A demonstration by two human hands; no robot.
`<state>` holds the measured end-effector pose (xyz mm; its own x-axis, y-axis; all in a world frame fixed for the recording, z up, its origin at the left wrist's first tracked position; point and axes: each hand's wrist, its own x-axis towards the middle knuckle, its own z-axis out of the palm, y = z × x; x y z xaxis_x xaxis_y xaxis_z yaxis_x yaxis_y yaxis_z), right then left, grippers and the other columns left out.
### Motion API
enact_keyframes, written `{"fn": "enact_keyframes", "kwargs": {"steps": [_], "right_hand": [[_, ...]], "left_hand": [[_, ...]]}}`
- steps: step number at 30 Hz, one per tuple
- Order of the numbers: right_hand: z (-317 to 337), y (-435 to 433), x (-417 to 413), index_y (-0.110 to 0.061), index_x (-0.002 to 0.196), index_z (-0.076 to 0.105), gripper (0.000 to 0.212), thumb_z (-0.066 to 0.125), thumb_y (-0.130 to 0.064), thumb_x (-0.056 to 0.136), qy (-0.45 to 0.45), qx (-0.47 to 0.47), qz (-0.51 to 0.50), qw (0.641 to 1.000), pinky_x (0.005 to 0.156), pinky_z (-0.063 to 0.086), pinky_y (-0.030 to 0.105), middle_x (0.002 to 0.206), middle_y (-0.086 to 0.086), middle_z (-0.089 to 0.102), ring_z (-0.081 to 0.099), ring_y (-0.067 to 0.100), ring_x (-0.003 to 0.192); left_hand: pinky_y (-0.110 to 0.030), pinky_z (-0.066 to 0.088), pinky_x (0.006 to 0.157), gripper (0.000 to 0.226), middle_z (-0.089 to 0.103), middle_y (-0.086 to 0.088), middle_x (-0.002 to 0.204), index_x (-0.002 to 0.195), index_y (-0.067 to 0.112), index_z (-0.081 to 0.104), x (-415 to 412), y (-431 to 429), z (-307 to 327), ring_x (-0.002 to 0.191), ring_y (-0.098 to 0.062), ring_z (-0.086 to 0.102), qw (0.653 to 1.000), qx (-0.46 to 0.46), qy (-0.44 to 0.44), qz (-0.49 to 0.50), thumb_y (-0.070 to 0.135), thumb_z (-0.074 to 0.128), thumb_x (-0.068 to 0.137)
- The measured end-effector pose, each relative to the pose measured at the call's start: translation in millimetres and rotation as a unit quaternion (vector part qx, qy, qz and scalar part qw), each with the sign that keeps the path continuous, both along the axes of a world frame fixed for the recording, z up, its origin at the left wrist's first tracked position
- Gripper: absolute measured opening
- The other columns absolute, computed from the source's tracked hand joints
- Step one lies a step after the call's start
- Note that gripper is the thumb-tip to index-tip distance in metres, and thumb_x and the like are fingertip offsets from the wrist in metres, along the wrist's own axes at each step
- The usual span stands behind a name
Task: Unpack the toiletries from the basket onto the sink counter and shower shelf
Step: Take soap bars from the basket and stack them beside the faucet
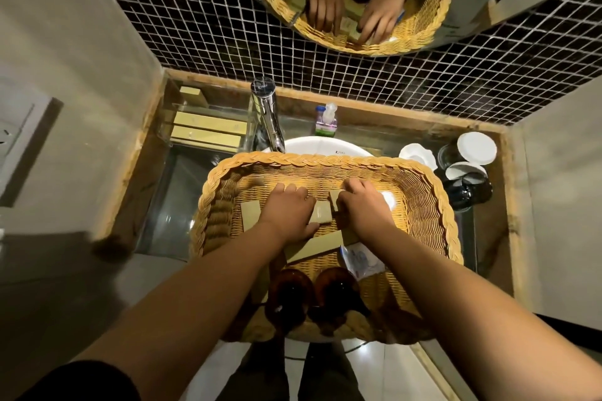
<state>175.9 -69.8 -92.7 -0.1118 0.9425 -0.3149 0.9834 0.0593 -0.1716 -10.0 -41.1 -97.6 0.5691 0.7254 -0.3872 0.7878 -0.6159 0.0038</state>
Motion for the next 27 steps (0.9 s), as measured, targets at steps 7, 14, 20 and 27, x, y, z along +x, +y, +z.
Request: {"fn": "enact_keyframes", "kwargs": {"steps": [7, 14, 20, 27], "right_hand": [[-9, 2, 6, -0.019, 0.114, 0.069, 0.031, 0.073, -0.024, 0.084, 0.012, -0.02, 0.01, 1.0, 0.111, 0.036, 0.048, 0.149, 0.0, 0.045, 0.031, 0.029, 0.141], [-10, -9, -4, -0.027, 0.083, 0.05, 0.008, 0.056, -0.033, 0.082, 0.154, -0.007, -0.081, 0.985, 0.076, 0.053, 0.039, 0.091, -0.007, 0.053, 0.053, 0.018, 0.093], [-18, -16, -11, -0.016, 0.114, 0.054, 0.055, 0.074, -0.047, 0.073, 0.107, 0.06, -0.014, 0.992, 0.09, 0.049, 0.035, 0.119, 0.003, 0.054, 0.048, 0.021, 0.11], [-19, -22, 4, -0.013, 0.134, 0.044, 0.093, 0.068, -0.072, 0.066, -0.007, 0.06, -0.101, 0.993, 0.086, 0.042, 0.042, 0.115, 0.008, 0.056, 0.049, 0.029, 0.105]], "left_hand": [[-0.05, 0.032, 0.108, 0.073, 0.061, -0.01, 0.133, 0.159, 0.03, 0.008, -9, 3, -3, 0.127, -0.033, 0.051, 0.993, 0.001, -0.006, 0.12, 0.065, 0.03, 0.098], [-0.049, 0.028, 0.111, 0.105, 0.058, -0.006, 0.135, 0.158, 0.027, 0.013, -15, 7, -13, 0.127, -0.031, 0.047, 0.997, -0.026, 0.002, 0.079, 0.078, 0.056, 0.077], [-0.05, 0.031, 0.11, 0.092, 0.04, -0.007, 0.146, 0.152, 0.026, 0.029, -18, 2, -18, 0.131, -0.029, 0.041, 0.992, -0.018, -0.046, 0.117, 0.074, 0.059, 0.079], [-0.047, 0.027, 0.114, 0.091, 0.036, -0.003, 0.155, 0.154, 0.021, 0.025, -17, -2, -17, 0.139, -0.025, 0.034, 0.992, -0.01, -0.081, 0.095, 0.065, 0.059, 0.083]]}}
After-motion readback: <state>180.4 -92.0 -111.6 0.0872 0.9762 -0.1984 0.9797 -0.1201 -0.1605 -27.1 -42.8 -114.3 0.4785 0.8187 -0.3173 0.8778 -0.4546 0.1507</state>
